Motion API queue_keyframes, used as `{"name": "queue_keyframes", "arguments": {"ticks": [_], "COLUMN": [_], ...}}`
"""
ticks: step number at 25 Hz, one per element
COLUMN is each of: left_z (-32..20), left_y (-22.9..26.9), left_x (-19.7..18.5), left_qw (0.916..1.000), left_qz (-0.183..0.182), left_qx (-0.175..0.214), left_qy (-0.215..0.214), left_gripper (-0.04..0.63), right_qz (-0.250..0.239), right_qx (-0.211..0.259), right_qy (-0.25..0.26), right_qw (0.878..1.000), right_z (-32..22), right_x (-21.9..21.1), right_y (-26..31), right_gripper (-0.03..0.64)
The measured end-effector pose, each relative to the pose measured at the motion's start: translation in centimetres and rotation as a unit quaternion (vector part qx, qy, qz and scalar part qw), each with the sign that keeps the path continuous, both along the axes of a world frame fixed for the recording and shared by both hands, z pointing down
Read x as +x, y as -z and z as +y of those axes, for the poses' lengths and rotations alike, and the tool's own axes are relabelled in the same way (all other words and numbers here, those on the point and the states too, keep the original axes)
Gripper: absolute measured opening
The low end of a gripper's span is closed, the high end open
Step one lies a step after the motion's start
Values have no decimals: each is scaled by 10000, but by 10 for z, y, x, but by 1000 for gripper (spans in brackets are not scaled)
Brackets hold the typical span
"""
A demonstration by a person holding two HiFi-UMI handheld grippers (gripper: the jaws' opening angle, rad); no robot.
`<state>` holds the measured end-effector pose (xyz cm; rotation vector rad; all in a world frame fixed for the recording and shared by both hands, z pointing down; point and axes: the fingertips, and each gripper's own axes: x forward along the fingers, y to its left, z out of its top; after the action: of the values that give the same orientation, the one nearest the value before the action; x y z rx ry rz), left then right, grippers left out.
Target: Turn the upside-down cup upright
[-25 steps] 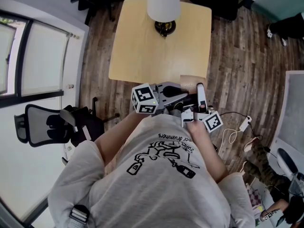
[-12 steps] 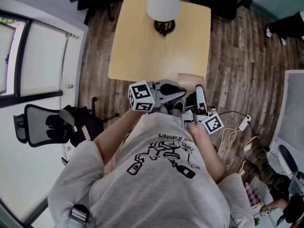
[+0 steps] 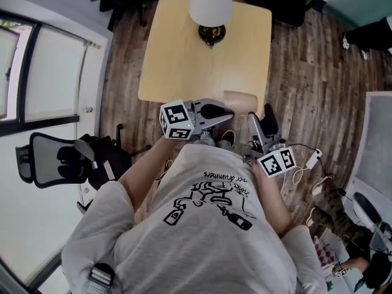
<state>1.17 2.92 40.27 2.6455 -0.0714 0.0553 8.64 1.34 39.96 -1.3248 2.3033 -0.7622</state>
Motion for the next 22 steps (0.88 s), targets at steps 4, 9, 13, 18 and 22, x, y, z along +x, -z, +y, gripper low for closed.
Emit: {"name": "queue_keyframes", "arguments": {"ticks": [4, 9, 13, 18, 22], "left_z": [-5, -7, -7, -6, -2], "left_y": [-1, -5, -7, -9, -9], "left_x": [-4, -3, -1, 1, 6], "left_qw": [10000, 9999, 9998, 9996, 9993], "left_qz": [-78, -156, -208, -265, -323], "left_qx": [47, 49, 43, 36, 32], "left_qy": [-1, -35, -63, -112, -199], "left_gripper": [19, 19, 19, 19, 18], "right_qz": [1733, 3384, 4697, 5819, 6528], "right_qx": [418, 930, 1084, 1156, 1188], "right_qy": [354, 693, 1101, 1260, 1415], "right_qw": [9833, 9338, 8692, 7951, 7346], "right_z": [3, 4, 7, 10, 10], "right_x": [-14, -32, -38, -42, -43], "right_y": [6, 11, 1, -13, -26], "right_gripper": [331, 331, 331, 333, 339]}}
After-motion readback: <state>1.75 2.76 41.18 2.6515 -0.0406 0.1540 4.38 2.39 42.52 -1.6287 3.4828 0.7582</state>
